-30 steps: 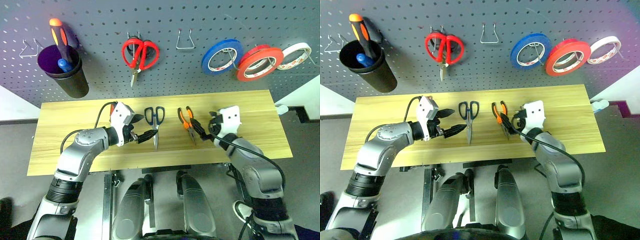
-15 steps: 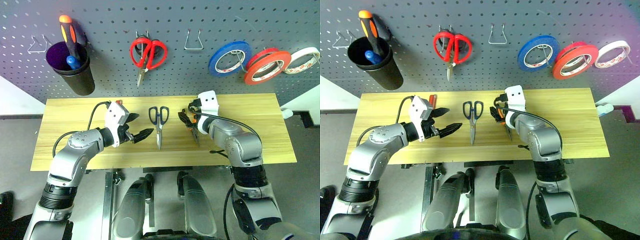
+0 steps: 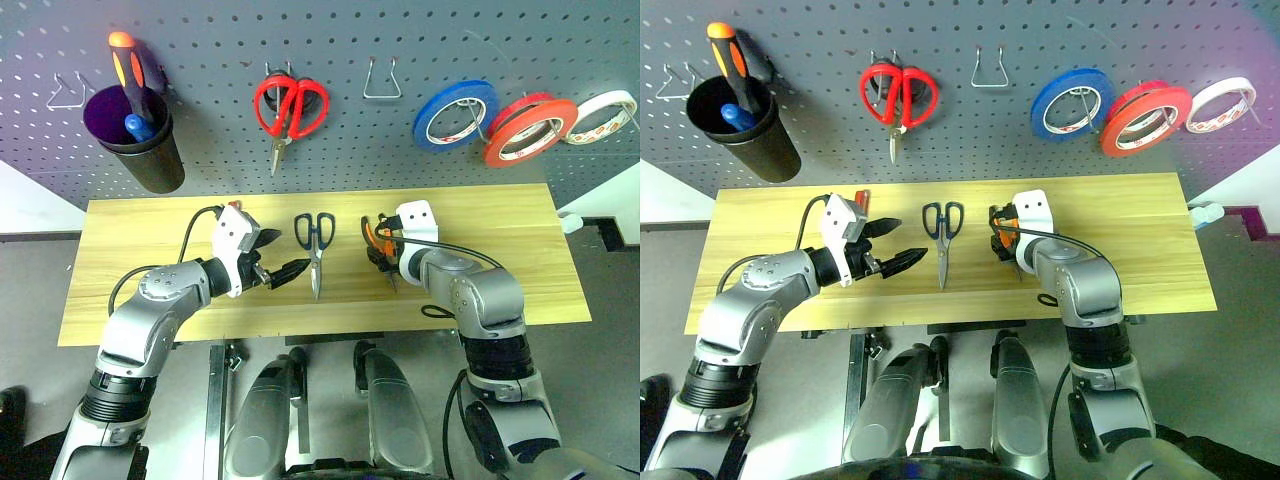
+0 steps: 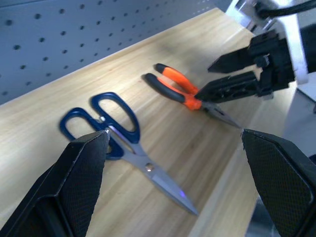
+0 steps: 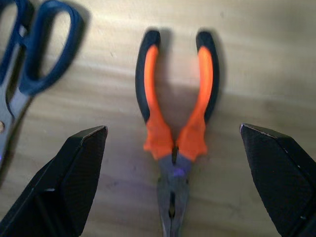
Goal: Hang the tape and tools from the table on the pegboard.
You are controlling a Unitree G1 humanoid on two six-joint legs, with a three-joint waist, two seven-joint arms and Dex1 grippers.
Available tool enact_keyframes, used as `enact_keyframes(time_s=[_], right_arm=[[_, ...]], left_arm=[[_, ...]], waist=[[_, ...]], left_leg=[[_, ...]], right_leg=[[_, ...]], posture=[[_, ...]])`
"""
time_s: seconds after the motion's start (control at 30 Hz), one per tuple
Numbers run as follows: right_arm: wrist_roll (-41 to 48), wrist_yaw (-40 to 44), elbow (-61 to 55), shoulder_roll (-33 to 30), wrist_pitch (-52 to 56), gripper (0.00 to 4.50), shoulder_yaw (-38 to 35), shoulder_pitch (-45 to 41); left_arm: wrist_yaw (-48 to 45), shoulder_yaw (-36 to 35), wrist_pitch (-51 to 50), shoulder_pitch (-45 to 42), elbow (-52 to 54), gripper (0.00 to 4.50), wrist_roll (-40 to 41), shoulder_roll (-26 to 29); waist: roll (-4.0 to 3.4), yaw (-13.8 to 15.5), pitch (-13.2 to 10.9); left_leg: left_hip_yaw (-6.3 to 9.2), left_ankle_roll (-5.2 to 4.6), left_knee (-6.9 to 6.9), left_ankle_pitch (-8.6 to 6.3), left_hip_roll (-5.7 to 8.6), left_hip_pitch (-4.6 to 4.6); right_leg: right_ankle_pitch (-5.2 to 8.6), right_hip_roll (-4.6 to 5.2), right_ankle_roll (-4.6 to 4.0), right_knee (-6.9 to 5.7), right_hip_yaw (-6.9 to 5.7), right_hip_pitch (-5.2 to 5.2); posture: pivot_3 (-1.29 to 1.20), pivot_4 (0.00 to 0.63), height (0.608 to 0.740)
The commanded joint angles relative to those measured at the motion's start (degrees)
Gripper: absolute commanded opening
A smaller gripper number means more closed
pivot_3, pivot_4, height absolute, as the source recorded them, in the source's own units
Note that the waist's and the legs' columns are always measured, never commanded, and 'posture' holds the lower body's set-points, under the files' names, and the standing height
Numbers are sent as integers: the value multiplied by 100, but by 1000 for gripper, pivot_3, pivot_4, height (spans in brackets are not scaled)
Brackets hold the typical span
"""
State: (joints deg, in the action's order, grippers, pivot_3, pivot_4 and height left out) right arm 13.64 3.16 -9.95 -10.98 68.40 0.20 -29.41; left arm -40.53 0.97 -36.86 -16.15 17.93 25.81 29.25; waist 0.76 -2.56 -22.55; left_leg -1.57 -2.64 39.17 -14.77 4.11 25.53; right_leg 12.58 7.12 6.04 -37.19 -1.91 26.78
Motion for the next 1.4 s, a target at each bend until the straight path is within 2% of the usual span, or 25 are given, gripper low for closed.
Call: enact_keyframes(time_s=[0.03,0.33,0.73,1.4], right_arm=[[-53,-12,-135,50,-74,4486,-72,-35],[-189,85,314,36,-359,4486,-81,-171],[-280,254,989,90,-857,4486,-115,-336],[-645,289,1349,138,-992,4486,250,-359]], left_arm=[[-95,-94,29,95,301,4500,109,128],[-187,-242,-186,158,498,4500,396,321],[-515,-951,-758,388,1103,4500,1127,1256],[-250,-895,-716,390,1159,4500,1196,1211]], waist=[[-1,9,0],[5,20,-7],[3,33,-14],[0,171,-16]], left_leg=[[0,0,-1,0,0,0],[0,-2,-5,-2,1,5],[0,0,-8,-1,0,22],[0,5,-11,-1,1,48]], right_leg=[[0,0,0,0,0,1],[0,1,0,8,-1,4],[1,1,0,11,-2,21],[1,1,0,13,-4,44]], posture=[[-22,434,695],[-7,435,695],[27,430,695],[43,429,695]])
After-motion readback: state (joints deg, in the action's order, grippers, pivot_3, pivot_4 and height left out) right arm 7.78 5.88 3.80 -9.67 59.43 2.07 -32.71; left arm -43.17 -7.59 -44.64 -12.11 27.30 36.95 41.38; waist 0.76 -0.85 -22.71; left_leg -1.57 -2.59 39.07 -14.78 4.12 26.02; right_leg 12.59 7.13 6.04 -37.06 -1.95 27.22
